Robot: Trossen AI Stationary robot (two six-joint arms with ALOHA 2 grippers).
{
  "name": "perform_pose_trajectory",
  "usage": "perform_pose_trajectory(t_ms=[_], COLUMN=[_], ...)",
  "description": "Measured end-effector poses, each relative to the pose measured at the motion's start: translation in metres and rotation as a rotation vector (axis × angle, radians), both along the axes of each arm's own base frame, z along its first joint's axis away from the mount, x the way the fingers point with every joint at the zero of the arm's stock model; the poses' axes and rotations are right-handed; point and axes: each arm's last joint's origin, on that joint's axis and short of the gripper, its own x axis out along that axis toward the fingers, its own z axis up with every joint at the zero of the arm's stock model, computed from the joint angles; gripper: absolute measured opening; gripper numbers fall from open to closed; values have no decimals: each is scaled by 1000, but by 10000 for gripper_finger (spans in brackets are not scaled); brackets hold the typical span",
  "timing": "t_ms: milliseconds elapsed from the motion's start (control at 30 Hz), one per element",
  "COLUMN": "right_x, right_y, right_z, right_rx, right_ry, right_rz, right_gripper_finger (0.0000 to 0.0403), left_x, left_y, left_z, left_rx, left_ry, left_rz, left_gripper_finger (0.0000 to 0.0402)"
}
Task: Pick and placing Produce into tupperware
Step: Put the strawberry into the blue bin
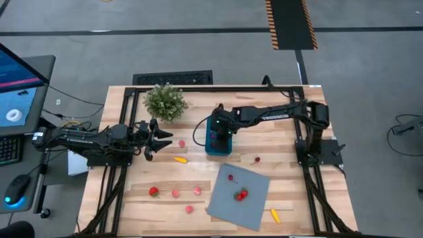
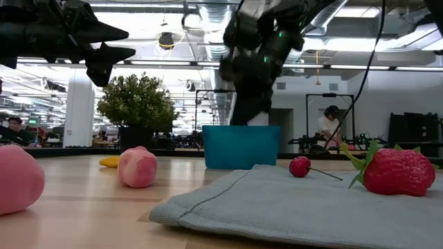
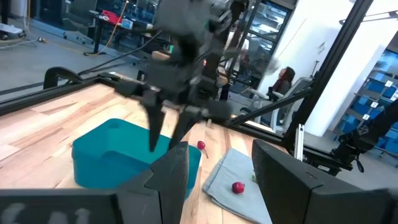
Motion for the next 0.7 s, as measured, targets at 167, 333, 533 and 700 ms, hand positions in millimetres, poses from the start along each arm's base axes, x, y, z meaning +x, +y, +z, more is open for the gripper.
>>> perform_pose_trajectory(t_ms=[167,333,533,700], right_x=[-12,-36,-77,-116], right_y=[14,28,49,66], right_z=[42,94,148,163], right_rx=[-65,-119,-189,-189], right_ry=[-116,-265,-425,-510], right_rz=[10,21,13,-55], right_gripper_finger=[132,122,123,123], left_x=[0,0,0,0], left_y=[0,0,0,0], left_z=[0,0,3,3], left_rx=[-1,-9,-60,-65], left_ry=[-1,-2,-31,-29], left_rz=[1,9,5,-1], left_gripper_finger=[167,167,167,167])
